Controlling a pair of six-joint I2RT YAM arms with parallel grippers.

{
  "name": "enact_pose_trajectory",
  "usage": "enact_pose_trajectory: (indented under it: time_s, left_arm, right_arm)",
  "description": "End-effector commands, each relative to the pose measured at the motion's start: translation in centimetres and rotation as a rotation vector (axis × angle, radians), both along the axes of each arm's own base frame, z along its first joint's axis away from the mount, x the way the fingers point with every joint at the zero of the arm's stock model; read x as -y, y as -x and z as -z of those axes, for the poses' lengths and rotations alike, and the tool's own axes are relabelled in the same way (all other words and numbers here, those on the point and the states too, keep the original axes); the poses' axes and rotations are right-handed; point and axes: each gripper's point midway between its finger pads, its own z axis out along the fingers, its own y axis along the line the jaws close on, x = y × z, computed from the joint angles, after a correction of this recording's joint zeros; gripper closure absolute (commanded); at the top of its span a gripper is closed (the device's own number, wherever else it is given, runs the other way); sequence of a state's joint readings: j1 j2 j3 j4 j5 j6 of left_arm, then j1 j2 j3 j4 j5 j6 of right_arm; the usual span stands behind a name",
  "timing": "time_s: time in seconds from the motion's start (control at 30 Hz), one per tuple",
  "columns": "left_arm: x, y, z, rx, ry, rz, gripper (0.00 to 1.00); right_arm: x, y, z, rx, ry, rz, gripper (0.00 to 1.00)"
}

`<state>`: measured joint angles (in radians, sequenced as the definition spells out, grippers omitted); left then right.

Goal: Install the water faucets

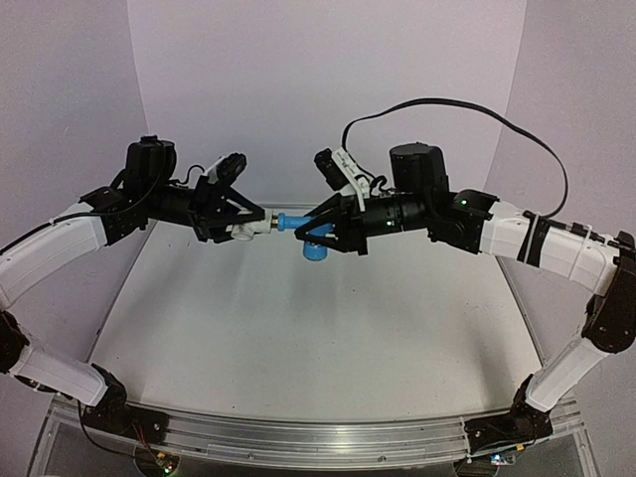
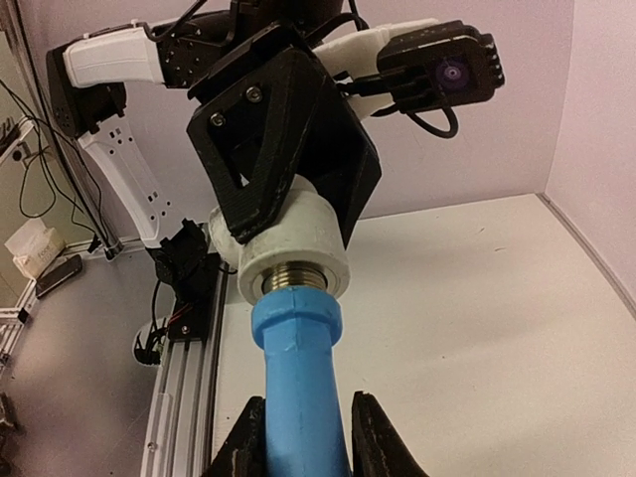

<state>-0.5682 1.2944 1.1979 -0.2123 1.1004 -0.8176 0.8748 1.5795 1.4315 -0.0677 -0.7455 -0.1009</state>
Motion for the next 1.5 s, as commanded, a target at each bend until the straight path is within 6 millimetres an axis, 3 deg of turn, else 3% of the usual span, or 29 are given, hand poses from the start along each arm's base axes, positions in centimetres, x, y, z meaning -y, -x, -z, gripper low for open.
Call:
enact_pose_trajectory:
  time_s: [0.0, 0.33, 0.63, 0.97, 1.2, 1.47]
  left_arm:
    - [1.4, -0.2, 0.6, 0.071, -0.037, -0.027, 1.0]
    - [1.5, -0.1, -0.3, 0.154, 0.005, -0.028, 1.0]
    - [1.5, 2.5, -1.0, 0.227, 0.064, 0.09, 1.0]
    - [1.6, 2.4, 0.4, 0.208, 0.027, 0.099, 1.0]
    - [0.9, 3.1, 2.8, 0.17, -0.064, 0.126, 1.0]
    - [0.6, 3.4, 3.1, 0.159, -0.097, 0.136, 1.0]
  right_arm:
    - [-1.9, 2.0, -7.5, 0.068, -0.261, -0.096, 1.0]
    - [-2.4, 2.4, -7.5, 0.014, -0.305, -0.134, 1.0]
    - [-2.4, 3.4, -7.7, 0.032, -0.312, -0.212, 1.0]
    - [-2.4, 3.7, -8.1, 0.034, -0.295, -0.233, 1.0]
    - [-2.1, 3.5, -6.3, 0.079, -0.191, -0.214, 1.0]
    - [-1.9, 3.9, -6.0, 0.098, -0.144, -0.24, 1.0]
